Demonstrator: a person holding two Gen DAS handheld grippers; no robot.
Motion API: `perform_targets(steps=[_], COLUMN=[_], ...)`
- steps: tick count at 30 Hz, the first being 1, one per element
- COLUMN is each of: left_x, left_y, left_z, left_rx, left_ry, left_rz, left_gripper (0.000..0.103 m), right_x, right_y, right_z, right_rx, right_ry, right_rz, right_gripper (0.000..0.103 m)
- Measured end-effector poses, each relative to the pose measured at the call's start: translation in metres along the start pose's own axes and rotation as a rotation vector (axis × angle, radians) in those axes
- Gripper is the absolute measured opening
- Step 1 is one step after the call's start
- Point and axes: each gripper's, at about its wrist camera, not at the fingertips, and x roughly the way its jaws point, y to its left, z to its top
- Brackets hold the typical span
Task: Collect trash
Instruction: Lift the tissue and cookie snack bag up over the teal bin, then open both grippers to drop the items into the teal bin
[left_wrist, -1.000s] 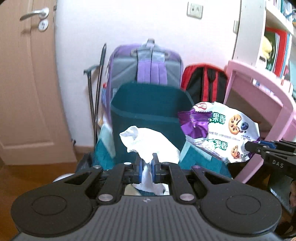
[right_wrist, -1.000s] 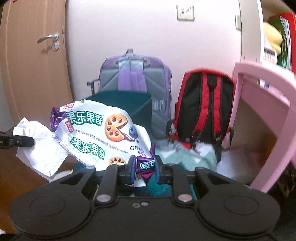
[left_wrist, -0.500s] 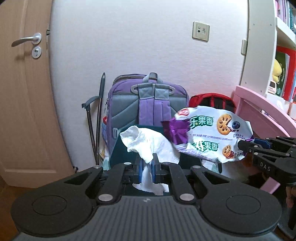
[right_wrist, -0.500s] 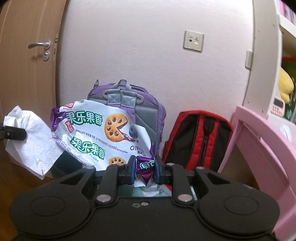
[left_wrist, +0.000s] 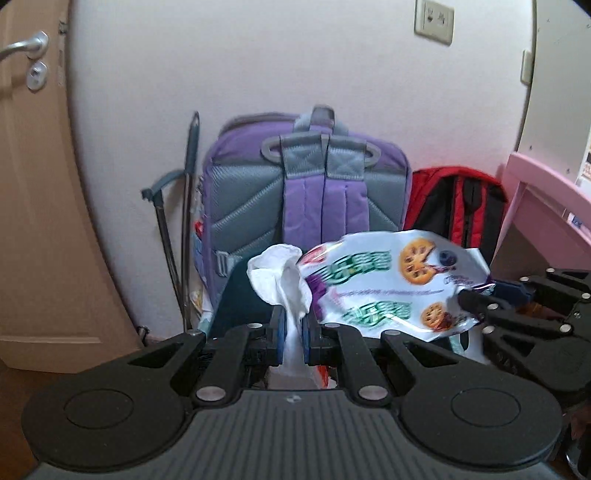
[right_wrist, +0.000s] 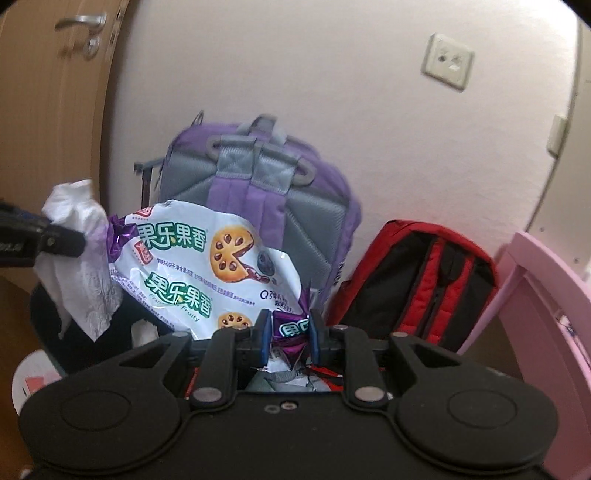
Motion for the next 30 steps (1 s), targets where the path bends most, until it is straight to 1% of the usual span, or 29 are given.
perform_targets(steps=[4,7,11,13,17,22,23,25,26,27,30], left_x=[0.029,0.051,0.072,0.078,0.085,0.088,0.088,0.088,0.087,0.085,0.08], left_y=[-0.002,-0.001,0.001,0.002,0.007,0.008,0.008,0.008,0.009,0.009,0.007], left_z=[-0.005,-0.011,-0.018,-0.022,-0.026,-0.031,-0.032,-0.033,-0.034,-0.034,-0.033], left_rx=[0.017,0.024,0.037,0.04,0.019,0.015,0.015,0.013,0.01,0.008,0.011], left_ry=[0.044,0.094,0.151,0.167,0.2,0.221,0.224,0.228,0.225,0.218,0.2], left_rz=[-0.001,-0.002,-0.008,-0.007,-0.018,-0.012,-0.016,-0.014,-0.014,-0.018,-0.018], left_gripper=[0.009,0.009,0.009,0.009,0.01,0.012,0.014,0.023,0.031,0.038,0.044], right_x=[0.023,0.038,0.051,0.055,0.06,0.066,0.066,0.065,0.064,0.062,0.057], right_y=[0.012,0.021,0.029,0.032,0.037,0.038,0.039,0.039,0.038,0.038,0.037], right_z=[0.002,0.002,0.003,0.004,0.003,-0.002,-0.003,-0.004,-0.004,-0.004,-0.004], right_rx=[-0.047,-0.085,-0.094,-0.096,-0.095,-0.076,-0.076,-0.073,-0.067,-0.063,-0.067], right_ry=[0.041,0.069,0.097,0.105,0.127,0.164,0.167,0.171,0.169,0.165,0.156], right_rz=[0.035,0.056,0.106,0.123,0.153,0.182,0.184,0.19,0.191,0.194,0.193], right_gripper=[0.019,0.02,0.022,0.025,0.026,0.027,0.027,0.028,0.03,0.033,0.037])
